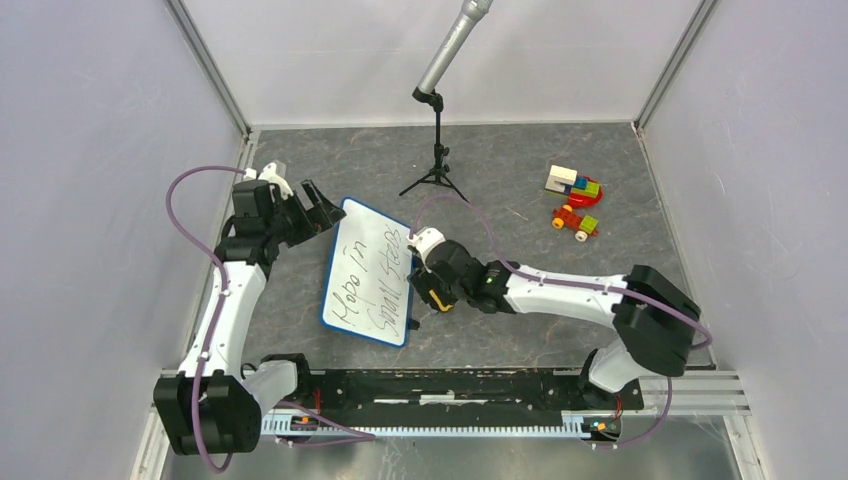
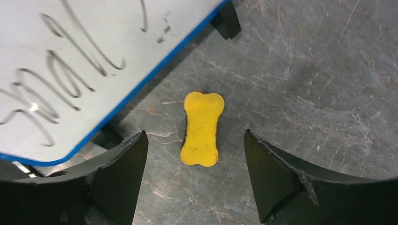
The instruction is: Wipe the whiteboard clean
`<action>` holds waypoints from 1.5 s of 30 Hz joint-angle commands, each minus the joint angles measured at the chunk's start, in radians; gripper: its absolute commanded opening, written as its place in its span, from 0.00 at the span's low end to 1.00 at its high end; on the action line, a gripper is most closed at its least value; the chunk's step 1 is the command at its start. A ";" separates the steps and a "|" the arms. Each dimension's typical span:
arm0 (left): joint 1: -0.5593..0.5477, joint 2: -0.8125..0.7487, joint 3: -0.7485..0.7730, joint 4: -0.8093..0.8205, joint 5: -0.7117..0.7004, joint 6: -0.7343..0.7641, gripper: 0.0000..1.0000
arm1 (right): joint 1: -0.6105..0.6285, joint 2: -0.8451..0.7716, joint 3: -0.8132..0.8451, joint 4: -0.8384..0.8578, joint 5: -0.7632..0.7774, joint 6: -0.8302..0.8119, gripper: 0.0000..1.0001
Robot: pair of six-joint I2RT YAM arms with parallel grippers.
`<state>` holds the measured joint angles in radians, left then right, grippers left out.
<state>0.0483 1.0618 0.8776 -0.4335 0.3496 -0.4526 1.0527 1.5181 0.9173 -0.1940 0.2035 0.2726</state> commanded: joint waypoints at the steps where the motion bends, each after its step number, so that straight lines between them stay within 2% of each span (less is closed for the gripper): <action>1: -0.002 -0.037 -0.001 0.024 0.014 0.041 0.94 | 0.000 0.078 0.044 -0.066 0.087 0.014 0.79; 8: -0.007 -0.046 -0.008 0.027 0.024 0.040 0.92 | -0.002 0.169 0.080 -0.032 0.089 -0.013 0.72; 14: -0.007 -0.044 -0.011 0.032 0.034 0.037 0.93 | 0.000 0.176 0.063 0.001 0.096 -0.012 0.64; 17: -0.007 -0.042 -0.012 0.032 0.035 0.035 0.99 | 0.000 0.177 0.058 0.023 0.085 -0.010 0.63; 20: -0.007 -0.039 -0.015 0.035 0.042 0.036 1.00 | 0.000 0.183 0.059 0.034 0.087 -0.008 0.56; 26: -0.012 -0.028 -0.020 0.041 0.058 0.035 0.97 | 0.000 0.177 0.048 0.042 0.093 -0.002 0.46; 33: -0.020 -0.023 -0.024 0.041 0.067 0.039 0.94 | 0.000 0.178 0.040 0.046 0.088 -0.003 0.45; 38: -0.031 -0.019 -0.029 0.039 0.070 0.045 0.96 | 0.000 0.169 0.036 0.051 0.080 -0.006 0.36; 45: -0.036 -0.021 -0.028 0.036 0.067 0.051 0.96 | 0.000 0.165 0.029 0.051 0.073 -0.024 0.38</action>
<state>0.0170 1.0386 0.8494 -0.4309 0.3981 -0.4522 1.0527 1.6993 0.9512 -0.1734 0.2737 0.2642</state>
